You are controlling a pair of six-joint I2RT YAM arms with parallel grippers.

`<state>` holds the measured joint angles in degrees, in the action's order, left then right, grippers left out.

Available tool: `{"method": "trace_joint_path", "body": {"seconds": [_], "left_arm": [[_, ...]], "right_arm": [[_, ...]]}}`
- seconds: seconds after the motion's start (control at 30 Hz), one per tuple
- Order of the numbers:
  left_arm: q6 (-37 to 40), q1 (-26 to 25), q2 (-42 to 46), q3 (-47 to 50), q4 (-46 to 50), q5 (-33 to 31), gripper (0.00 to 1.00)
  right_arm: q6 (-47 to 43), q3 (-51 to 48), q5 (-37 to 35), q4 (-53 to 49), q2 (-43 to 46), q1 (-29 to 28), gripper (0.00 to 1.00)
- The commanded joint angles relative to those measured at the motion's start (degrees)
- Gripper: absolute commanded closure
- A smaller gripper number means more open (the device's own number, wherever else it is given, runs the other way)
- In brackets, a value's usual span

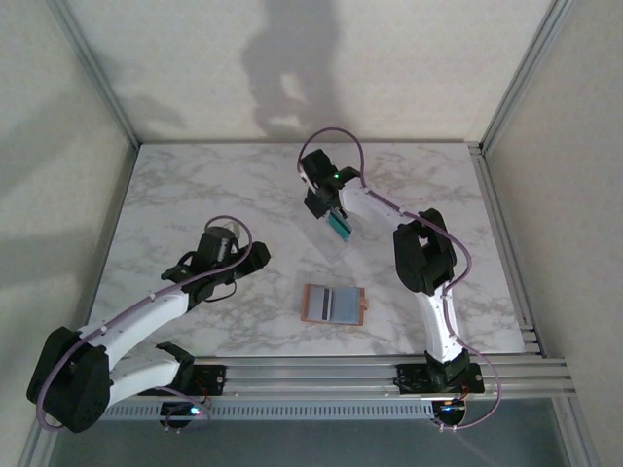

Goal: Put the credit cards into the card holder

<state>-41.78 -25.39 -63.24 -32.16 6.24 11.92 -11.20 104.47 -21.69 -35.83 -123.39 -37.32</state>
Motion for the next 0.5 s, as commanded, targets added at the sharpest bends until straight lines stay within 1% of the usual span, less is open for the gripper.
{"method": "trace_joint_path", "body": {"seconds": [0.0,0.13,0.4,0.47], "left_arm": [[0.03,0.42,0.75,0.87,0.92,-0.72,0.33],[0.04,0.42,0.84,1.28,0.53,-0.32,0.33],[0.23,0.43,0.71,1.83,0.29,-0.15,0.33],[0.49,0.41,0.24,1.71,0.20,0.74,0.33]], "right_arm": [[0.08,1.10,-4.67,1.56,1.47,-0.21,0.24],[-0.08,1.18,-5.71,1.51,1.58,-0.30,0.25],[0.05,1.59,-8.12,1.73,1.49,-0.53,0.35],[0.35,2.12,-8.87,1.39,1.28,-0.49,0.37]]}}
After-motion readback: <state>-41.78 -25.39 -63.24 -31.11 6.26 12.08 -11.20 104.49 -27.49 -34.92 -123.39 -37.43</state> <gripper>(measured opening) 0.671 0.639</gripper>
